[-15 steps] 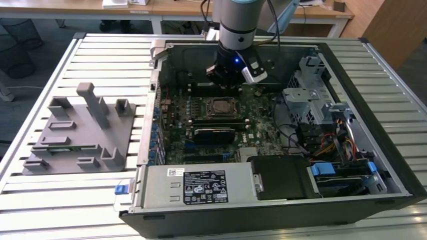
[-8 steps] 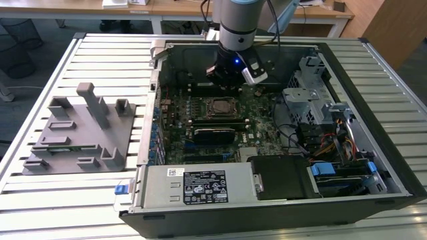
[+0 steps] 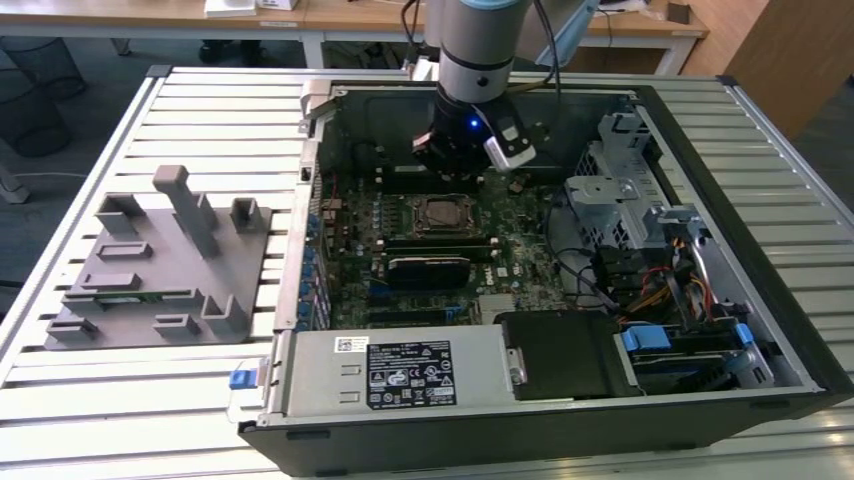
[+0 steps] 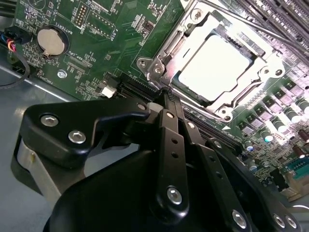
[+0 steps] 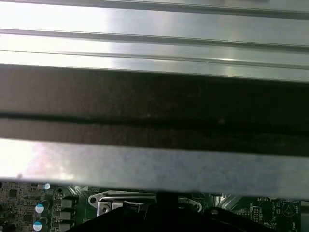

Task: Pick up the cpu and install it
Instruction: 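Install the second cpu locking lever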

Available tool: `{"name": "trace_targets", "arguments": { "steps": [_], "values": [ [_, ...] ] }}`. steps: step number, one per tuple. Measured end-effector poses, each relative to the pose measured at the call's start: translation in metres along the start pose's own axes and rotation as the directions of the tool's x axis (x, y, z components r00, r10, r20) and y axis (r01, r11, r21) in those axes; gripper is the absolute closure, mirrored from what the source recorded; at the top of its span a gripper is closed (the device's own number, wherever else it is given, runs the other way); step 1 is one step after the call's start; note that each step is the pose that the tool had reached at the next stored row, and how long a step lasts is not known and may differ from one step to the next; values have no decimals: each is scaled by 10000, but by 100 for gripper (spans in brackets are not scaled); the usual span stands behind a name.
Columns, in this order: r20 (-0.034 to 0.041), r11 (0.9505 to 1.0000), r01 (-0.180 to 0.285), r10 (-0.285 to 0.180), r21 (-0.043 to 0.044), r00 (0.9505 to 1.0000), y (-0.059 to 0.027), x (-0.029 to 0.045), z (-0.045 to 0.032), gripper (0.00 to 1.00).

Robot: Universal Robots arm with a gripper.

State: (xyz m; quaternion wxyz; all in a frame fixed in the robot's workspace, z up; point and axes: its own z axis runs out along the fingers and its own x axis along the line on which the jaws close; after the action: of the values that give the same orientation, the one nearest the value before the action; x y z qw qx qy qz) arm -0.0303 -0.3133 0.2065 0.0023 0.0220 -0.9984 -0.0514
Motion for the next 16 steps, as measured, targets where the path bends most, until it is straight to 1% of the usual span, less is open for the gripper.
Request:
{"name": "trace_targets", "arguments": {
  "steps": [16],
  "values": [
    [0, 10000, -1, 1, 0, 10000, -83, 4, -8, 89]
  ]
}}
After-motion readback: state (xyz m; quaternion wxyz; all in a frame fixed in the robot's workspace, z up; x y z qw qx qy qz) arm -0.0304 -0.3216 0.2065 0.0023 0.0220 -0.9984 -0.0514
